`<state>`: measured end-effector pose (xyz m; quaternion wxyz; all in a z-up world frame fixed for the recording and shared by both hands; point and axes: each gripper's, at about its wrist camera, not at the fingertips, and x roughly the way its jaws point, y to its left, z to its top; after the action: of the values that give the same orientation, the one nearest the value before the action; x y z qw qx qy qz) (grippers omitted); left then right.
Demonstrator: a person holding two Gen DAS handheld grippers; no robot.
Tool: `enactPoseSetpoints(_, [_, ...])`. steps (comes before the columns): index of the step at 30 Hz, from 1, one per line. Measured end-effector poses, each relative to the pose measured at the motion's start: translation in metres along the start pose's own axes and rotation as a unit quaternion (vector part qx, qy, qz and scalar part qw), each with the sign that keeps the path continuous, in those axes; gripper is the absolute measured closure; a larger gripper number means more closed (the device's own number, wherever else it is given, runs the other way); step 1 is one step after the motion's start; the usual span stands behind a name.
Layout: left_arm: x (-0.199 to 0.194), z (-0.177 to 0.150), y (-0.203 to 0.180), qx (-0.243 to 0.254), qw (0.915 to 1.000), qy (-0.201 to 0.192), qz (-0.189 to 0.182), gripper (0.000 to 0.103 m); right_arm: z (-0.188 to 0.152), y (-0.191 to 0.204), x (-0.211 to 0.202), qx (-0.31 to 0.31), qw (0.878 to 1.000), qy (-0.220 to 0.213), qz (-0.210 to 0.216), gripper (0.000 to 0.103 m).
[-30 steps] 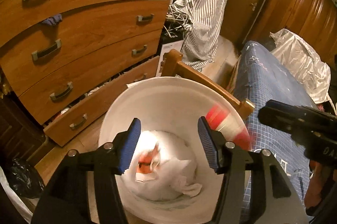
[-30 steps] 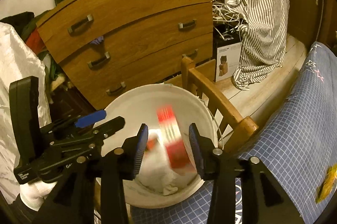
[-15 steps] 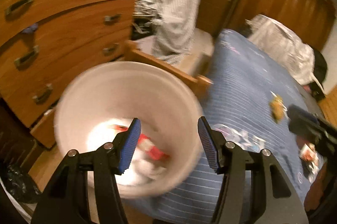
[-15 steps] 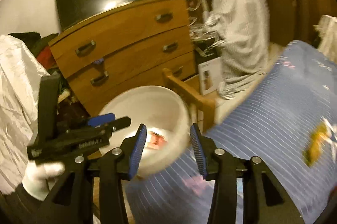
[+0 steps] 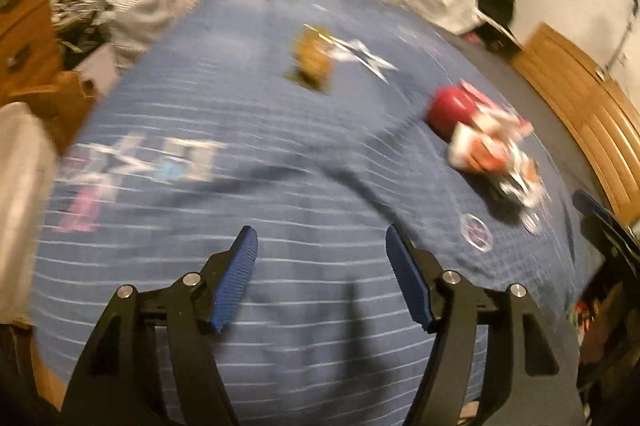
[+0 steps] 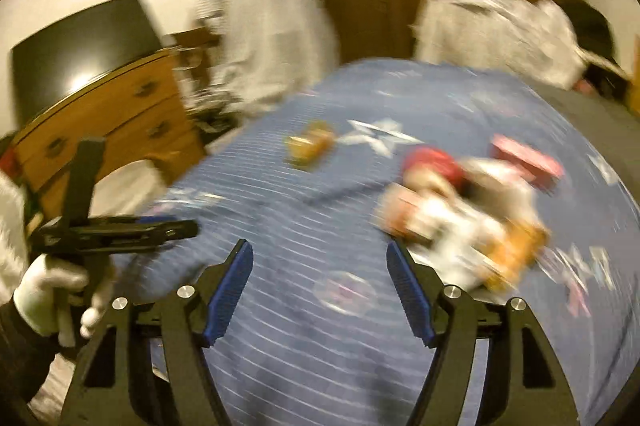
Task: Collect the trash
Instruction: 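Move both tools back over the trash pile on the bed, then grasp the orange-printed paper cup with the left tool while the right tool grasps the white wrapper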
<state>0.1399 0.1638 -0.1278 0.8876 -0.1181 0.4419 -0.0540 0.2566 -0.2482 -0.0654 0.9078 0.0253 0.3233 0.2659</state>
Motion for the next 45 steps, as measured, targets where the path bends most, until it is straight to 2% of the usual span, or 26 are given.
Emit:
enactPoseSetpoints(2, [0.014, -0.002, -0.016, 0.005, 0.9998, 0.013, -0.012, 0.039, -0.002, -0.036, 0.000, 0.020, 1.000, -0.005, -0.015, 0.035])
enactPoseSetpoints(4, [0.022, -0.005, -0.030, 0.012, 0.9996, 0.018, -0.016, 0.039, 0.005, -0.065, 0.011, 0.040, 0.999, -0.007, -0.008, 0.043])
enactPoseSetpoints(6, [0.026, -0.006, -0.042, 0.015, 0.9995, 0.018, -0.019, 0.037, 0.017, -0.088, 0.033, 0.073, 0.997, 0.004, 0.010, 0.047])
enactPoseSetpoints(7, [0.026, -0.005, -0.044, 0.015, 0.9995, 0.018, -0.020, 0.036, 0.023, -0.104, 0.046, 0.096, 0.995, 0.007, 0.006, 0.051])
enactPoseSetpoints(9, [0.028, -0.004, -0.049, 0.014, 0.9995, 0.018, -0.020, 0.035, 0.031, -0.130, 0.071, 0.135, 0.991, 0.014, 0.009, 0.051])
enactPoseSetpoints(12, [0.029, -0.006, -0.050, 0.010, 0.9996, 0.020, -0.018, 0.033, 0.035, -0.129, 0.110, 0.142, 0.988, 0.047, 0.024, 0.051])
enactPoseSetpoints(14, [0.032, -0.008, -0.051, 0.009, 0.9996, 0.021, -0.016, 0.033, 0.034, -0.105, 0.124, 0.118, 0.990, 0.063, 0.043, 0.050])
enactPoseSetpoints(16, [0.036, -0.009, -0.049, 0.006, 0.9995, 0.025, -0.017, 0.033, 0.030, -0.072, 0.126, 0.080, 0.990, 0.077, 0.090, 0.050])
enactPoseSetpoints(19, [0.032, -0.013, -0.047, 0.005, 0.9996, 0.019, -0.018, 0.033, 0.028, -0.044, 0.106, 0.044, 0.987, 0.067, 0.141, 0.051])
enactPoseSetpoints(22, [0.020, -0.016, -0.038, 0.007, 0.9999, 0.009, -0.010, 0.026, 0.023, -0.053, 0.065, 0.032, 0.993, 0.030, 0.114, 0.051])
enactPoseSetpoints(25, [0.019, -0.013, -0.031, -0.002, 0.9999, 0.007, -0.009, 0.026, 0.005, -0.074, 0.043, 0.047, 0.995, 0.040, 0.079, 0.051])
enactPoseSetpoints(28, [0.020, 0.000, -0.037, 0.001, 0.9999, 0.001, -0.017, 0.026, -0.013, -0.087, 0.038, 0.081, 0.991, 0.058, 0.094, 0.051])
enactPoseSetpoints(32, [0.034, 0.026, -0.061, 0.032, 0.9993, 0.001, -0.021, 0.026, -0.033, -0.083, 0.033, 0.115, 0.985, 0.056, 0.118, 0.051])
enactPoseSetpoints(38, [0.078, 0.051, -0.080, 0.060, 0.9971, 0.046, 0.006, 0.027, -0.036, -0.076, 0.027, 0.118, 0.984, 0.052, 0.125, 0.051])
enactPoseSetpoints(40, [0.090, 0.049, -0.081, 0.073, 0.9952, 0.061, 0.021, 0.035, -0.037, -0.079, 0.023, 0.118, 0.984, 0.053, 0.120, 0.051])
enactPoseSetpoints(41, [0.094, 0.047, -0.079, 0.078, 0.9944, 0.064, 0.030, 0.041, -0.037, -0.081, 0.020, 0.119, 0.985, 0.053, 0.117, 0.051])
enactPoseSetpoints(45, [0.087, 0.041, -0.060, 0.068, 0.9957, 0.052, 0.035, 0.058, -0.037, -0.097, 0.014, 0.126, 0.986, 0.051, 0.096, 0.051])
